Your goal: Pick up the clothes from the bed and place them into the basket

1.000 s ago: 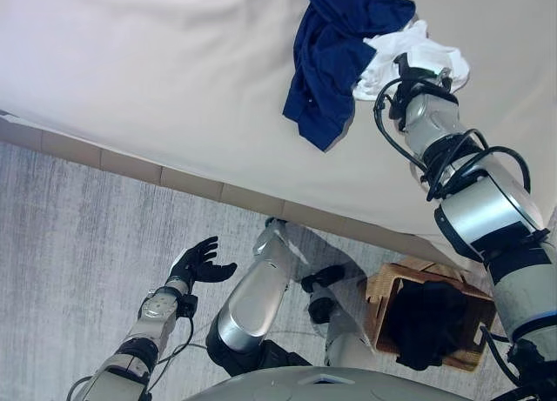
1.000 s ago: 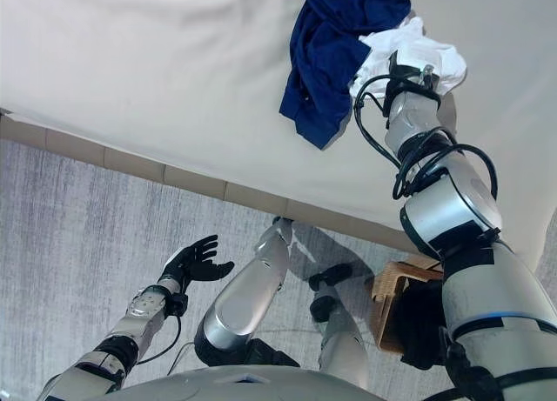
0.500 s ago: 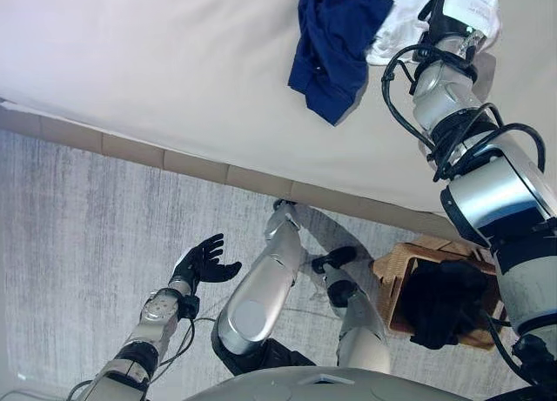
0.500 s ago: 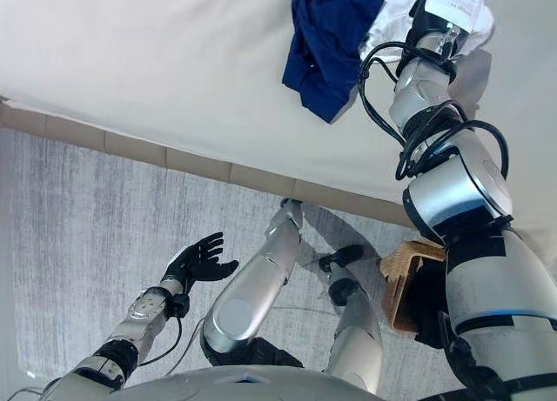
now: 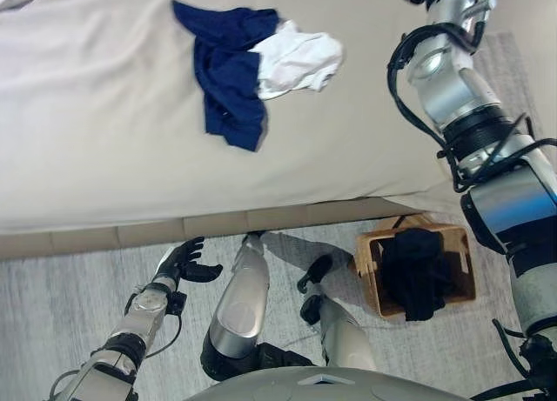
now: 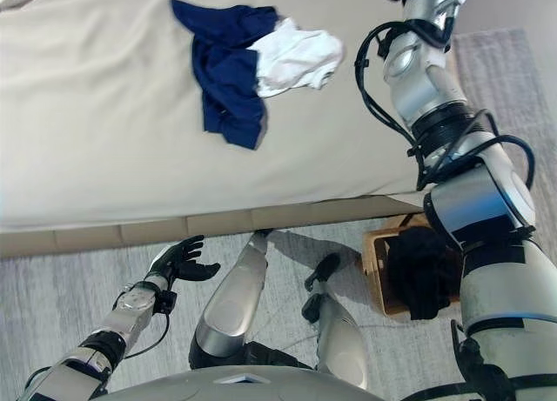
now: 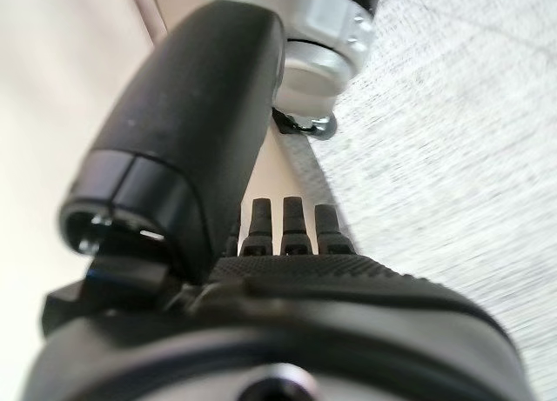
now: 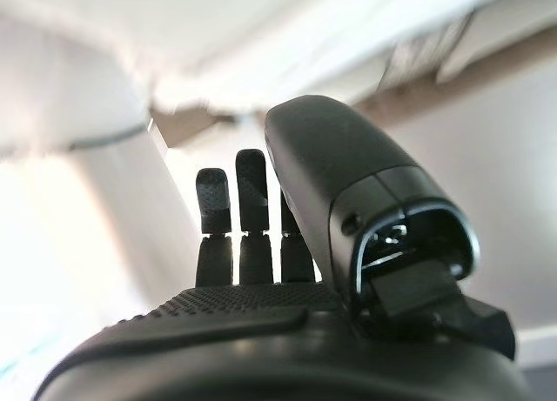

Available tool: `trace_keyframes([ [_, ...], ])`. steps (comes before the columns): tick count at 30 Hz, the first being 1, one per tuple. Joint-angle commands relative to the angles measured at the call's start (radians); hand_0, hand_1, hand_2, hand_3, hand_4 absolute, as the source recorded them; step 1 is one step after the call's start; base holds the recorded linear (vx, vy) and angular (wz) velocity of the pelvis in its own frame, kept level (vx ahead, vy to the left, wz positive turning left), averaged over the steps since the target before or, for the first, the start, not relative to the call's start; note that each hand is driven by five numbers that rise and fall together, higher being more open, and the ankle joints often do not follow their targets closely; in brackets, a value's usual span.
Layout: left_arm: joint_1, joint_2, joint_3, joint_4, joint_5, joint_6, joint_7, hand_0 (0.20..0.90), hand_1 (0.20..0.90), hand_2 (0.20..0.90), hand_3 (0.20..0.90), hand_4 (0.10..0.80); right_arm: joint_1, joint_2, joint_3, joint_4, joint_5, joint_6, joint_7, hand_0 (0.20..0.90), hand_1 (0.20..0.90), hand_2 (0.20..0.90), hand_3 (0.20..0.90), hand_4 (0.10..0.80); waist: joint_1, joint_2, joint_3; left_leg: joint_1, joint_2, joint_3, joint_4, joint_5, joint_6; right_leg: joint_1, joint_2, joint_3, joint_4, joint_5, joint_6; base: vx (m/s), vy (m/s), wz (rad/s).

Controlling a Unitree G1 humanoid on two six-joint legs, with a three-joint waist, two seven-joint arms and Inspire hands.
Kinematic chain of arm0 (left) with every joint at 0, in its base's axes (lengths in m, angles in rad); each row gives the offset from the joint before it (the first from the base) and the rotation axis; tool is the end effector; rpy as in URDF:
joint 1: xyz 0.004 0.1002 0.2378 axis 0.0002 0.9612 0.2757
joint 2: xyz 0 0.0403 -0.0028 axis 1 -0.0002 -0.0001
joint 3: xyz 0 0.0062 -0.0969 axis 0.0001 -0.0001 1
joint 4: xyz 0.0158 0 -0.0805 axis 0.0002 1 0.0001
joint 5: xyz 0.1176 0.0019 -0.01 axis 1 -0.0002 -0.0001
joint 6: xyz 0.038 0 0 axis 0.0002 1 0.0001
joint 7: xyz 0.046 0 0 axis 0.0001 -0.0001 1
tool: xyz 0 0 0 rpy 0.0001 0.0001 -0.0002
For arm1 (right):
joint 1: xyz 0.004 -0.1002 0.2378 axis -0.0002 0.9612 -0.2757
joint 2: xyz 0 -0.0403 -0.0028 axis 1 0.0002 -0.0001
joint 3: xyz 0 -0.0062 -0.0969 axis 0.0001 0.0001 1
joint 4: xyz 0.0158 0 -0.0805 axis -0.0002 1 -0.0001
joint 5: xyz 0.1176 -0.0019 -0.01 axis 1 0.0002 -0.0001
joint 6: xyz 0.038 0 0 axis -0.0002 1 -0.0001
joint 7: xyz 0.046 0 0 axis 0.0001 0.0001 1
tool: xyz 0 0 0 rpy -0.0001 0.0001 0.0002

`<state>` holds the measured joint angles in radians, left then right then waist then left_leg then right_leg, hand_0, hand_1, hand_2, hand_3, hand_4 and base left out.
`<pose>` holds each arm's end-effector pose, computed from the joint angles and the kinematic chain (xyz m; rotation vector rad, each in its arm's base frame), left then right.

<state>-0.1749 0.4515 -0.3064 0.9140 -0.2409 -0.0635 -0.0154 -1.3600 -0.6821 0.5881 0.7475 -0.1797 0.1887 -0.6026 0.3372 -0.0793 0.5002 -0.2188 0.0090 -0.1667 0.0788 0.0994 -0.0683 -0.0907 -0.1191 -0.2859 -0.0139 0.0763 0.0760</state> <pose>0.1917 0.2535 -0.0593 0.3422 0.7185 -0.0022 0.3672 -0.1798 0.3150 -1.0128 -0.6578 -0.6681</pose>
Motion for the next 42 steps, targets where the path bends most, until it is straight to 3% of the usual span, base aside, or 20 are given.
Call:
trace_keyframes([
  [1, 0.055, -0.011, -0.037, 0.054, 0.054, 0.032, -0.004, 0.9, 0.9, 0.9, 0.9, 0.8, 0.013, -0.102, -0.025, -0.073, -0.059, -0.047, -0.018, 0.3, 0.3, 0.3, 0.2, 0.1, -0.057, -0.021, -0.223, 0.105, -0.011, 0.053, -0.086, -0.083, 0.043, 0.068, 0.004, 0.031, 0.049, -0.076, 0.031, 0.073, 0.023, -0.44],
  [4, 0.054, -0.032, -0.043, 0.064, 0.076, 0.05, -0.021, 0.9, 0.9, 0.9, 0.9, 0.8, 0.033, -0.159, -0.045, -0.112, -0.043, -0.041, 0.071, 0.3, 0.3, 0.3, 0.2, 0.1, -0.097, -0.022, -0.281, 0.156, -0.011, 0.078, -0.086, -0.092, 0.041, 0.101, 0.012, 0.046, 0.024, -0.063, 0.02, 0.085, 0.005, -0.32],
  [7, 0.057, -0.068, -0.055, 0.076, 0.103, 0.059, -0.038, 0.9, 0.9, 0.9, 0.9, 0.8, 0.081, -0.22, -0.051, -0.098, 0.004, -0.053, 0.277, 0.3, 0.3, 0.3, 0.2, 0.1, -0.127, -0.028, -0.339, 0.202, -0.011, 0.102, -0.078, -0.104, 0.034, 0.138, 0.015, 0.054, -0.013, -0.045, 0.011, 0.156, 0.002, -0.3],
  [8, 0.06, -0.076, -0.059, 0.078, 0.11, 0.056, -0.046, 0.9, 0.9, 0.9, 0.9, 0.8, 0.103, -0.234, -0.052, -0.1, -0.003, -0.056, 0.354, 0.815, 0.815, 0.815, 0.801, 0.701, -0.129, -0.032, -0.351, 0.211, -0.011, 0.106, -0.07, -0.11, 0.031, 0.149, 0.016, 0.054, -0.024, -0.042, 0.008, 0.157, -0.036, -0.22],
  [9, 0.06, -0.083, -0.064, 0.081, 0.115, 0.051, -0.05, 0.9, 0.9, 0.9, 0.9, 0.8, 0.12, -0.243, -0.049, -0.105, 0.005, -0.058, 0.385, 0.9, 0.9, 0.9, 0.9, 0.8, -0.131, -0.036, -0.359, 0.217, -0.011, 0.109, -0.065, -0.113, 0.03, 0.159, 0.016, 0.052, -0.032, -0.04, 0.006, 0.159, -0.054, -0.2],
  [11, 0.067, -0.107, -0.079, 0.093, 0.119, 0.037, -0.058, 0.9, 0.9, 0.9, 0.9, 0.8, 0.175, -0.252, -0.063, -0.134, -0.028, -0.085, 0.453, 0.9, 0.9, 0.9, 0.9, 0.8, -0.135, -0.04, -0.371, 0.237, -0.008, 0.116, -0.056, -0.119, 0.024, 0.185, 0.022, 0.051, -0.046, -0.038, -0.002, 0.147, -0.04, -0.24],
  [16, 0.092, -0.13, -0.089, 0.114, 0.134, 0.036, -0.056, 0.9, 0.9, 0.9, 0.9, 0.8, 0.244, -0.219, -0.106, -0.173, -0.064, -0.114, 0.476, 0.9, 0.9, 0.9, 0.9, 0.8, -0.124, -0.033, -0.368, 0.249, -0.005, 0.111, -0.054, -0.118, 0.017, 0.208, 0.024, 0.036, -0.054, -0.04, -0.008, 0.063, 0.008, -0.06],
  [21, 0.117, -0.117, -0.07, 0.149, 0.156, 0.054, -0.042, 0.9, 0.9, 0.9, 0.9, 0.8, 0.255, -0.176, -0.075, -0.236, -0.1, -0.169, 0.53, 0.9, 0.9, 0.9, 0.9, 0.8, -0.085, -0.024, -0.325, 0.224, -0.011, 0.082, -0.034, -0.112, 0.014, 0.207, 0.014, 0.0, -0.039, -0.049, -0.012, -0.019, 0.055, 0.14],
  [25, 0.127, -0.103, -0.049, 0.156, 0.163, 0.057, -0.036, 0.9, 0.9, 0.9, 0.9, 0.8, 0.255, -0.162, -0.043, -0.25, -0.109, -0.149, 0.59, 0.9, 0.9, 0.9, 0.9, 0.8, -0.061, -0.026, -0.303, 0.205, -0.022, 0.053, -0.036, -0.099, 0.019, 0.203, 0.004, -0.027, -0.029, -0.051, -0.009, -0.014, 0.081, 0.45],
  [30, 0.136, -0.055, -0.014, 0.125, 0.159, 0.034, -0.033, 0.9, 0.9, 0.9, 0.9, 0.8, 0.245, -0.114, 0.031, -0.177, -0.118, -0.065, 0.63, 0.9, 0.9, 0.9, 0.9, 0.8, 0.023, -0.033, -0.243, 0.158, -0.053, -0.03, -0.043, -0.084, 0.034, 0.198, -0.015, -0.076, -0.01, -0.054, 0.005, -0.023, 0.074, 0.41],
  [37, 0.105, -0.019, 0.007, 0.108, 0.104, 0.0, -0.023, 0.9, 0.9, 0.9, 0.9, 0.8, 0.17, 0.007, 0.075, 0.088, -0.122, -0.006, 0.529, 0.9, 0.9, 0.9, 0.9, 0.8, 0.132, -0.028, -0.149, 0.076, -0.073, -0.08, -0.005, -0.086, 0.049, 0.178, -0.052, -0.142, 0.026, -0.045, 0.025, -0.035, 0.071, 0.46],
  [41, 0.083, -0.01, 0.019, 0.117, 0.06, -0.053, -0.024, 0.9, 0.9, 0.9, 0.9, 0.8, 0.115, 0.055, 0.062, 0.248, -0.126, 0.034, 0.41, 0.9, 0.9, 0.9, 0.9, 0.8, 0.187, -0.019, -0.094, 0.005, -0.084, -0.104, 0.016, -0.075, 0.056, 0.152, -0.07, -0.173, 0.062, -0.043, 0.027, -0.011, 0.05, 0.29],
  [42, 0.079, -0.009, 0.024, 0.118, 0.046, -0.068, -0.027, 0.9, 0.9, 0.9, 0.9, 0.8, 0.099, 0.06, 0.06, 0.275, -0.121, 0.055, 0.378, 0.9, 0.9, 0.9, 0.9, 0.8, 0.197, -0.019, -0.082, 0.0, -0.078, -0.11, 0.017, -0.099, 0.052, 0.147, -0.066, -0.168, 0.075, -0.065, 0.03, 0.03, -0.007, 0.26],
])
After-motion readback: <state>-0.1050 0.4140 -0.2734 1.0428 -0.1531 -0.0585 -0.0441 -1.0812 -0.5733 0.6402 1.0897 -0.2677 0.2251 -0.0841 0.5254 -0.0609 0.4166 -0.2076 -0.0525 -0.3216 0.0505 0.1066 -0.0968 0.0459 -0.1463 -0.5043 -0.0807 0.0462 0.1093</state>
